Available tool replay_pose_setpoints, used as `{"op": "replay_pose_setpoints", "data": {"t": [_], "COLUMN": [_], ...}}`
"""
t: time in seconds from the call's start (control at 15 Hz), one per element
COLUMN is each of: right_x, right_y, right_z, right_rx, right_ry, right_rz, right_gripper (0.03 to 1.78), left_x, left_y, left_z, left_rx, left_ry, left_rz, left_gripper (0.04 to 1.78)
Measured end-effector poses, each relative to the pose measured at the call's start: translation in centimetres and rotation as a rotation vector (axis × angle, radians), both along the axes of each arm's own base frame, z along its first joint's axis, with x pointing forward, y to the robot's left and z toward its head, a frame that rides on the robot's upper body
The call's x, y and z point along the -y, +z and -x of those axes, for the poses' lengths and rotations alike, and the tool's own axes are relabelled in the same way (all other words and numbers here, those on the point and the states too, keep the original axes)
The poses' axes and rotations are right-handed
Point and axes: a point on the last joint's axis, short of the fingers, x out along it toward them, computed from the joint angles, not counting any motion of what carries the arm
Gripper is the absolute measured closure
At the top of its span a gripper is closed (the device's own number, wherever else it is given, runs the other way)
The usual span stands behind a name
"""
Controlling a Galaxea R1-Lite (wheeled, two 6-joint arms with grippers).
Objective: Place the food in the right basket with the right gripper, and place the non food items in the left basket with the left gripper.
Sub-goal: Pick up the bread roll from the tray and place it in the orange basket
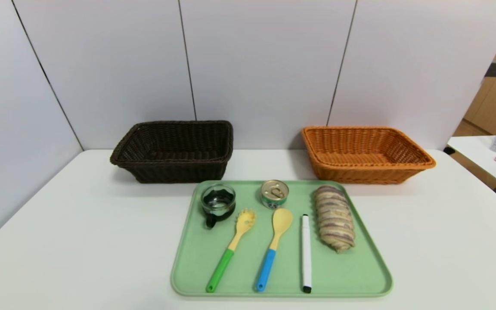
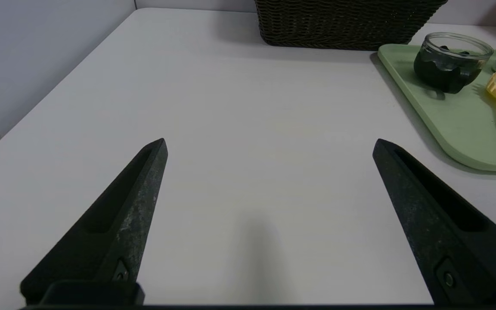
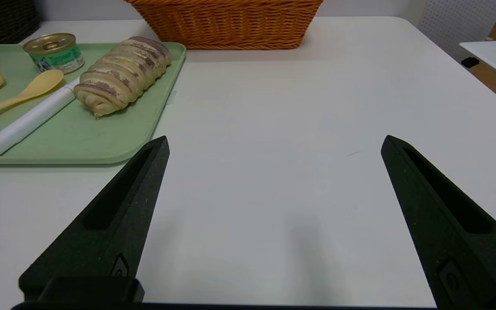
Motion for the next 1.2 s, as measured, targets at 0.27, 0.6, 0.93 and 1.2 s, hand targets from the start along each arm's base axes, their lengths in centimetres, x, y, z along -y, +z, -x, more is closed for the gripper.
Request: {"op": "replay_pose_setpoints", "data": {"t": [0.27, 0.6, 0.93, 1.2], "right_x": [0.0, -0.2, -0.5, -2.6], "right_y": [0.1, 8.6, 23.1, 26.6], "right_z": [0.1, 0.8, -5.0, -14.0], "right_rx": [-0.002, 0.015, -0.161, -0.524], "right_ry": [0.02, 0.106, 0.192, 0.291], "right_rz": [0.065, 0.066, -0.105, -0.281], "right_gripper": [0.11, 0.11, 0.11, 0.11], "left_x": [0.0, 0.1, 0.3, 0.4], "left_y": [0.0, 5.3, 13.0, 17.6], "left_z": [0.0, 1.9, 1.4, -4.3], "left_rx": [-0.001, 0.002, -0.268, -0.431], "left_ry": [0.003, -0.028, -0.124, -0.144], "left_rz": [-0.013, -0.017, 0.015, 0.041], "left_gripper": [0.13, 0.13, 0.13, 0.13]}}
